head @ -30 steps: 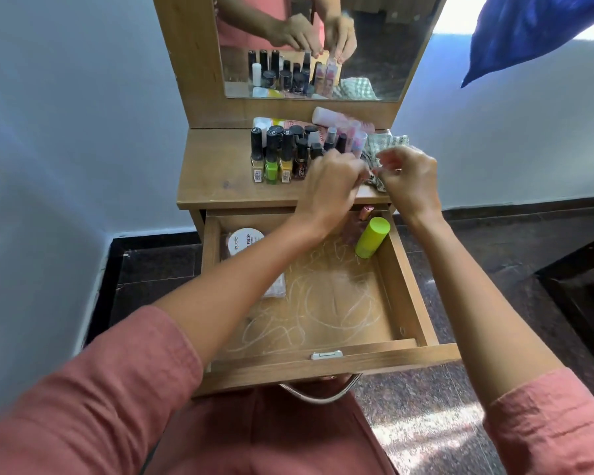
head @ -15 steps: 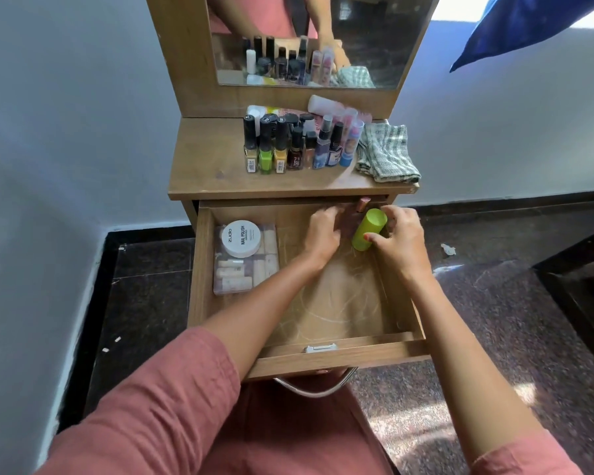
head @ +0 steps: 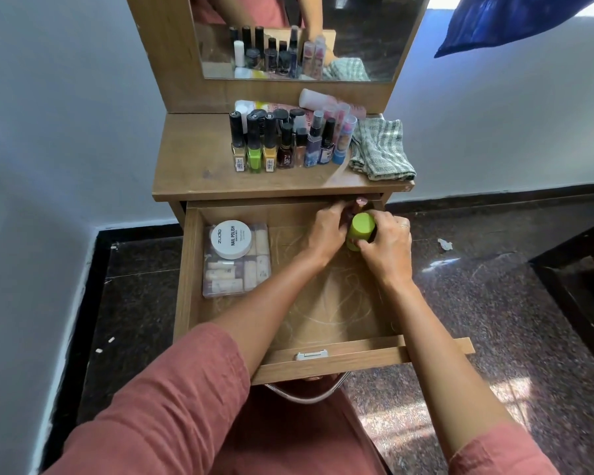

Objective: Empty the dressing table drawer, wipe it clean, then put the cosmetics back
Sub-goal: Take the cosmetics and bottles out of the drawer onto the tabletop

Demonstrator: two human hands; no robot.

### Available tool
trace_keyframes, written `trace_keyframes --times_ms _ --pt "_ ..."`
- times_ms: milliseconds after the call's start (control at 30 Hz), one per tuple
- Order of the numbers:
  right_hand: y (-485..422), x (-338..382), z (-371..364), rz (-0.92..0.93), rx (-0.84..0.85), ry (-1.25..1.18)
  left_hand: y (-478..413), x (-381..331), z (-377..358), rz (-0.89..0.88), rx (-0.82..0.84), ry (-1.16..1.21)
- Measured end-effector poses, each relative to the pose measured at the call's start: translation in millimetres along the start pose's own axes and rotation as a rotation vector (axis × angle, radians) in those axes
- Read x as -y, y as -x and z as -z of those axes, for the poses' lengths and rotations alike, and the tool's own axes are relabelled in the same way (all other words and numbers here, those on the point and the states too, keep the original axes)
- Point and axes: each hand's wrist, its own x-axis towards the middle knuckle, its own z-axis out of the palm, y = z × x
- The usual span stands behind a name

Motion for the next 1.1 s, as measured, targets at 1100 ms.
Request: trace_keyframes --times_ms 1100 --pt "8 48 57 0.102 0.105 -0.444 40 -14 73 -0.137 -0.124 -0.024"
